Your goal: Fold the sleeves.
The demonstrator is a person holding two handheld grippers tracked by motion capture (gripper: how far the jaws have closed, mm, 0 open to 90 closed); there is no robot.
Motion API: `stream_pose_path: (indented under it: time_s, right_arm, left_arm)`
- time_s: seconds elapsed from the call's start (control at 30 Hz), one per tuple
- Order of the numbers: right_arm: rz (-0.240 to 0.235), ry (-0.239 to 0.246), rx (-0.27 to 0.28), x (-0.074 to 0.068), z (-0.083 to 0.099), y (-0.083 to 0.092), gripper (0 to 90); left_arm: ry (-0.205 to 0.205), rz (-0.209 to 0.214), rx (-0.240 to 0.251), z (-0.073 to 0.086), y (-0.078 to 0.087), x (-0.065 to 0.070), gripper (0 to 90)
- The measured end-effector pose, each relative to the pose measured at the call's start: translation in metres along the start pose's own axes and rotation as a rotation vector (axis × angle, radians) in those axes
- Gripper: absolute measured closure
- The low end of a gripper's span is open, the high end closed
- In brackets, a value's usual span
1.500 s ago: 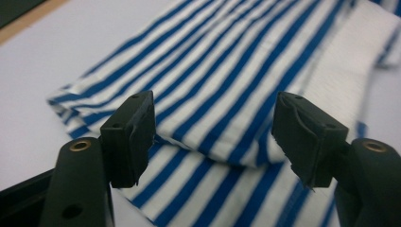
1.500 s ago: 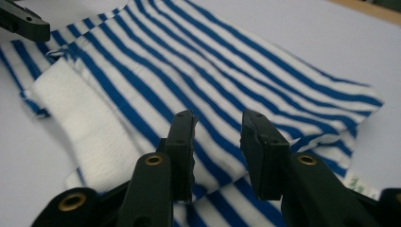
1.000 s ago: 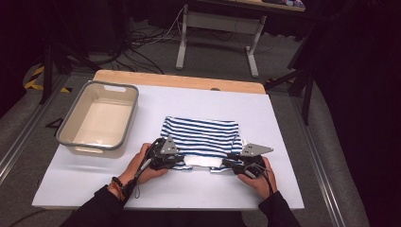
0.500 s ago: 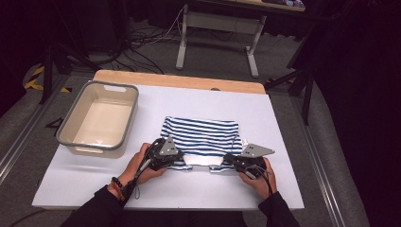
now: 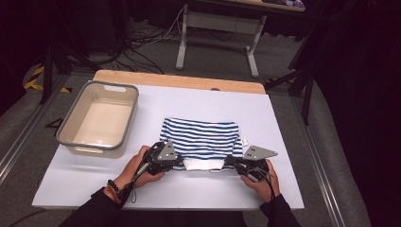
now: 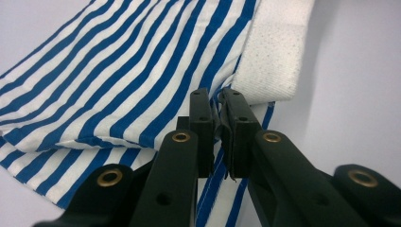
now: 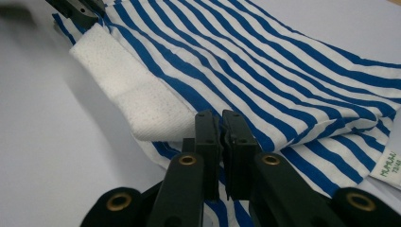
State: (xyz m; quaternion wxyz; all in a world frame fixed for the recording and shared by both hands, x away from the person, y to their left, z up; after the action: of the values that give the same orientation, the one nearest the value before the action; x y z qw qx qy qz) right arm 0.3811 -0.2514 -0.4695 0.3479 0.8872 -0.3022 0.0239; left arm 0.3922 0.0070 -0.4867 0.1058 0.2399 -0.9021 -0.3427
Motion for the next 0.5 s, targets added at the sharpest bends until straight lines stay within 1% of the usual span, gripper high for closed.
stream_pose_path:
  time_s: [0.03, 0.1, 0.13, 0.17, 0.27, 0.3, 0.33, 0.37, 0.4, 0.43, 0.5]
  right_arm:
    - [-0.001, 0.002, -0.007, 0.0, 0.001, -0.001, 86.2]
    - [-0.012, -0.002, -0.029, -0.003, 0.005, -0.003, 86.2]
    - [-0.017, 0.004, -0.051, -0.005, 0.009, -0.004, 86.1]
    - [-0.018, 0.006, -0.058, -0.006, 0.011, -0.005, 85.9]
    - [-0.02, -0.013, -0.065, -0.009, 0.017, -0.004, 84.5]
    - [-0.019, -0.017, -0.065, -0.008, 0.017, -0.004, 84.1]
    - [-0.017, -0.02, -0.065, -0.007, 0.016, -0.004, 83.6]
    - [-0.017, -0.02, -0.065, -0.007, 0.016, -0.004, 83.6]
    - [-0.017, -0.025, -0.059, -0.007, 0.016, -0.004, 82.8]
    - [-0.011, -0.026, -0.048, -0.006, 0.014, -0.002, 81.5]
    - [-0.007, -0.025, -0.043, -0.005, 0.013, -0.002, 80.7]
  left_arm:
    - [0.005, -0.001, -0.01, 0.001, 0.0, 0.0, 83.8]
    - [0.001, 0.003, -0.01, 0.002, -0.002, 0.0, 83.8]
    - [-0.004, 0.001, -0.027, 0.004, -0.003, 0.001, 83.8]
    - [-0.012, 0.004, -0.03, 0.004, -0.004, 0.002, 83.8]
    - [-0.003, 0.011, -0.048, 0.007, -0.006, 0.002, 83.0]
    - [-0.003, 0.011, -0.048, 0.007, -0.006, 0.002, 82.6]
    - [0.01, 0.022, -0.037, 0.006, -0.006, 0.001, 82.3]
    - [0.01, 0.022, -0.037, 0.006, -0.006, 0.001, 81.9]
    - [0.018, 0.021, -0.028, 0.005, -0.005, 0.0, 81.9]
    - [0.02, 0.014, -0.019, 0.005, -0.002, 0.0, 79.7]
    - [0.021, 0.016, -0.01, 0.004, -0.001, -0.001, 79.6]
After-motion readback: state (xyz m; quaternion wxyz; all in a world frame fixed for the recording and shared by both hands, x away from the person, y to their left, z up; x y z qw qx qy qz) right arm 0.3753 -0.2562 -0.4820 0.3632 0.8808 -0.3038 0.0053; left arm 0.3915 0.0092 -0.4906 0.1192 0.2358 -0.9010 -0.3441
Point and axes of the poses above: each handheld gripper's, and its own axes: y roughly backward along the jaws, z roughly out of its underside, x roughly to its right, the point moved 6 cm from there along -y, roughly forward along the jaws, and after that the axes turned 13 degrees about y, right-handed, at the moved point
